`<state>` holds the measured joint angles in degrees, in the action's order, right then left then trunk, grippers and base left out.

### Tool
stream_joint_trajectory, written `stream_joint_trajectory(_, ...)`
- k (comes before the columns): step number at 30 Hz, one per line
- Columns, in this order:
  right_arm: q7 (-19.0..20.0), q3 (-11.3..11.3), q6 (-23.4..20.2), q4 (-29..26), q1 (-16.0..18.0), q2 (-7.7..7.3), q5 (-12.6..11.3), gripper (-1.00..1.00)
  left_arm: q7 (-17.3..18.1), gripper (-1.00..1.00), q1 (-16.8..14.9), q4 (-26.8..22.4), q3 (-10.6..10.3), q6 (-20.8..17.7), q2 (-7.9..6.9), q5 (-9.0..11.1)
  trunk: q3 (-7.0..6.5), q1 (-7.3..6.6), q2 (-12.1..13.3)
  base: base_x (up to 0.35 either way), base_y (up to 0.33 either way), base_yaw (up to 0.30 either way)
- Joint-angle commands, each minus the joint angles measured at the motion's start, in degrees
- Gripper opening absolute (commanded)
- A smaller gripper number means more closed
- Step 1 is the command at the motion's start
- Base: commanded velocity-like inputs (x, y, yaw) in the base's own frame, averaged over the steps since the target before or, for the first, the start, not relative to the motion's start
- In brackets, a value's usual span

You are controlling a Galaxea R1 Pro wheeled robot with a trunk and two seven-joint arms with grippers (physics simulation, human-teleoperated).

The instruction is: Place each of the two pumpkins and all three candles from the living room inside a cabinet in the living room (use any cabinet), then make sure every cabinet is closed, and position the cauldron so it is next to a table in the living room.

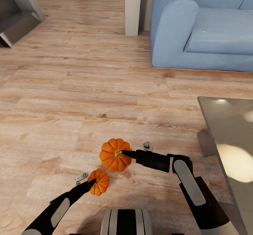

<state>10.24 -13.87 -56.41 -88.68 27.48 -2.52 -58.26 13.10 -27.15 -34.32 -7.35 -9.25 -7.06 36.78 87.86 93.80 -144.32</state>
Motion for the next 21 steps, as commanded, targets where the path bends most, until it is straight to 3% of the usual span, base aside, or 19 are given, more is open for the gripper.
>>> stream_joint_trajectory(1,0.6,0.0,-0.1,0.0,0.0,-0.03,0.6,-1.00,0.0,1.00,0.0,0.0,-0.2,-0.2,-0.06,0.6,0.03,-0.01,0.0,0.000,0.000,0.000)
stream_joint_trajectory(21,0.5,0.1,-0.1,0.0,0.0,-0.03,0.7,-1.00,0.3,1.00,0.0,0.0,-0.5,-0.2,0.03,0.5,0.03,-0.01,0.0,0.000,0.000,0.000)
